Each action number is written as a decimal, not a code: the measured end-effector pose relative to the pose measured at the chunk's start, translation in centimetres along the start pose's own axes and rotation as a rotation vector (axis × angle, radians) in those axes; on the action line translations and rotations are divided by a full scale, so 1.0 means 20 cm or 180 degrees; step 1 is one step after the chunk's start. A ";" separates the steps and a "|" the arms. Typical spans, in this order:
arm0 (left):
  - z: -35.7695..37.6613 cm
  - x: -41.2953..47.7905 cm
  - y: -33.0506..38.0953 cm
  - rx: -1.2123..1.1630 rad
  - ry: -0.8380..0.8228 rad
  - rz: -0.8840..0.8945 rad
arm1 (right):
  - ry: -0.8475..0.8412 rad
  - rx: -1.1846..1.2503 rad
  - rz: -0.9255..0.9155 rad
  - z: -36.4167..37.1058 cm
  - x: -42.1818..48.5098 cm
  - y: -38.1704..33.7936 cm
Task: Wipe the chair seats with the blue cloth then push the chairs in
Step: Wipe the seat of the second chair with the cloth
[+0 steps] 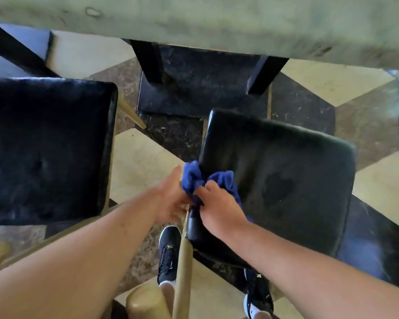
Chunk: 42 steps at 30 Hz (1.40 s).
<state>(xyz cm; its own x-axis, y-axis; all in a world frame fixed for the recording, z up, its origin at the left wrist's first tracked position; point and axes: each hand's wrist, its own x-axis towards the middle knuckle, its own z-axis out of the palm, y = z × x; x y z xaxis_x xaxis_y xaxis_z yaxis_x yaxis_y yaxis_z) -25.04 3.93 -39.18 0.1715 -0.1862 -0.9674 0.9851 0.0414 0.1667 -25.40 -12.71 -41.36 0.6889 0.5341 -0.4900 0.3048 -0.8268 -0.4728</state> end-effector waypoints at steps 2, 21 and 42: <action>0.04 0.03 -0.07 0.0217 0.0123 -0.0578 | -0.0259 0.0094 -0.0208 0.06 -0.17 0.03; 0.24 0.20 0.12 0.3783 0.1726 0.1368 | 0.1097 -0.0131 0.0358 -0.67 0.61 0.55; 0.46 0.25 0.11 0.4658 0.2334 0.1727 | -0.0427 -0.0230 -0.0858 -0.20 -0.26 0.71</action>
<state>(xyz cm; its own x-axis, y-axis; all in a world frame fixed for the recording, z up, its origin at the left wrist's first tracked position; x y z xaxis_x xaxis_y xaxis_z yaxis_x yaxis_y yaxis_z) -21.95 -5.98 -41.95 0.8314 0.0141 -0.5555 0.0815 -0.9920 0.0968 -22.02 -28.07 -42.56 0.4853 0.7505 -0.4486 0.5140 -0.6599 -0.5480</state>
